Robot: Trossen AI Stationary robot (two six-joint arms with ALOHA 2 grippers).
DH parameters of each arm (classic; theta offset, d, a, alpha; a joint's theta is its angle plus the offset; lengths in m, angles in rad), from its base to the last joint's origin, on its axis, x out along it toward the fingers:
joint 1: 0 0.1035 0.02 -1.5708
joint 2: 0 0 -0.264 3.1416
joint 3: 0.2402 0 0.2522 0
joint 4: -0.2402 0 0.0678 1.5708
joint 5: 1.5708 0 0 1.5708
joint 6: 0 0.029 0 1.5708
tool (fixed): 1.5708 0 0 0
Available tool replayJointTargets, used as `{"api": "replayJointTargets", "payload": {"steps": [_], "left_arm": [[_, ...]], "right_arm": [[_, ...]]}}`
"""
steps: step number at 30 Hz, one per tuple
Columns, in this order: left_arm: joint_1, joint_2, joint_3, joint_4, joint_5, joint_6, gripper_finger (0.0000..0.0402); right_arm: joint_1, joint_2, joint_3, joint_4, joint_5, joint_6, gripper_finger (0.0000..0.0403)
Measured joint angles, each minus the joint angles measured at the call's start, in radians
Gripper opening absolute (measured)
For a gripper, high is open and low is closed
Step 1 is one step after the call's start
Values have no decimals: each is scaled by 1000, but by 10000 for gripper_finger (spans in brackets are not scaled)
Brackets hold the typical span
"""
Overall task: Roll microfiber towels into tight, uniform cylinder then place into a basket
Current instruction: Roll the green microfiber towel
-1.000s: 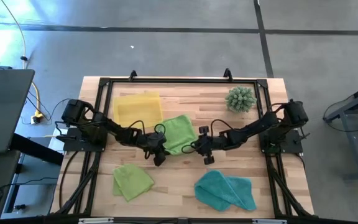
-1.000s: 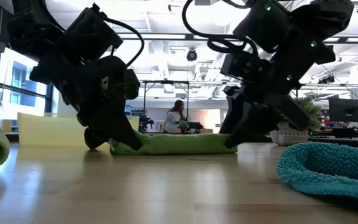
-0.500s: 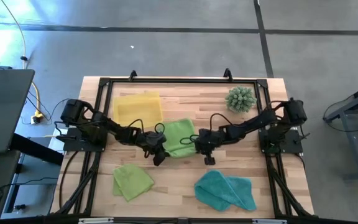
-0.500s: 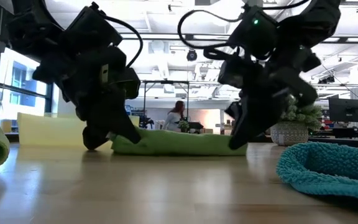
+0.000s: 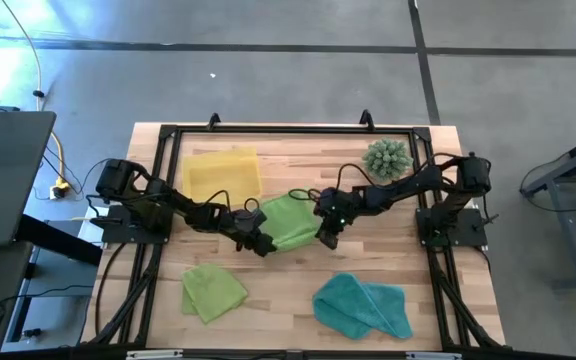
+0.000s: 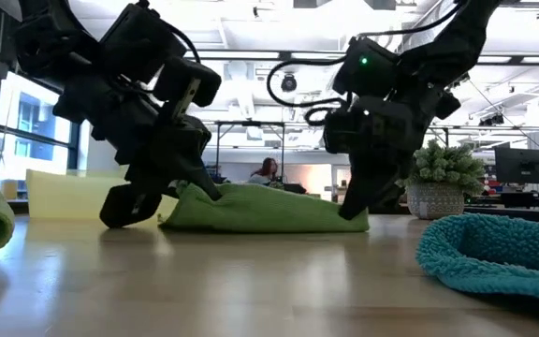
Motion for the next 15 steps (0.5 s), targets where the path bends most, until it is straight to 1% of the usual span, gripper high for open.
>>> {"api": "replayJointTargets", "payload": {"steps": [4, 8, 12, 15], "left_arm": [[0, -1, 1, -15, -6, -51, 12], [-1, -2, 1, -36, -7, -59, 12], [-3, -3, 4, -75, -9, -48, 12], [-5, -3, 4, -84, -5, -27, 12]], "right_arm": [[-6, -1, 2, -20, 13, 13, 2], [-4, -1, 2, -7, 16, 8, 3], [-4, -1, 1, 16, 20, -47, 14], [-4, -1, 0, 41, 26, -126, 35]]}}
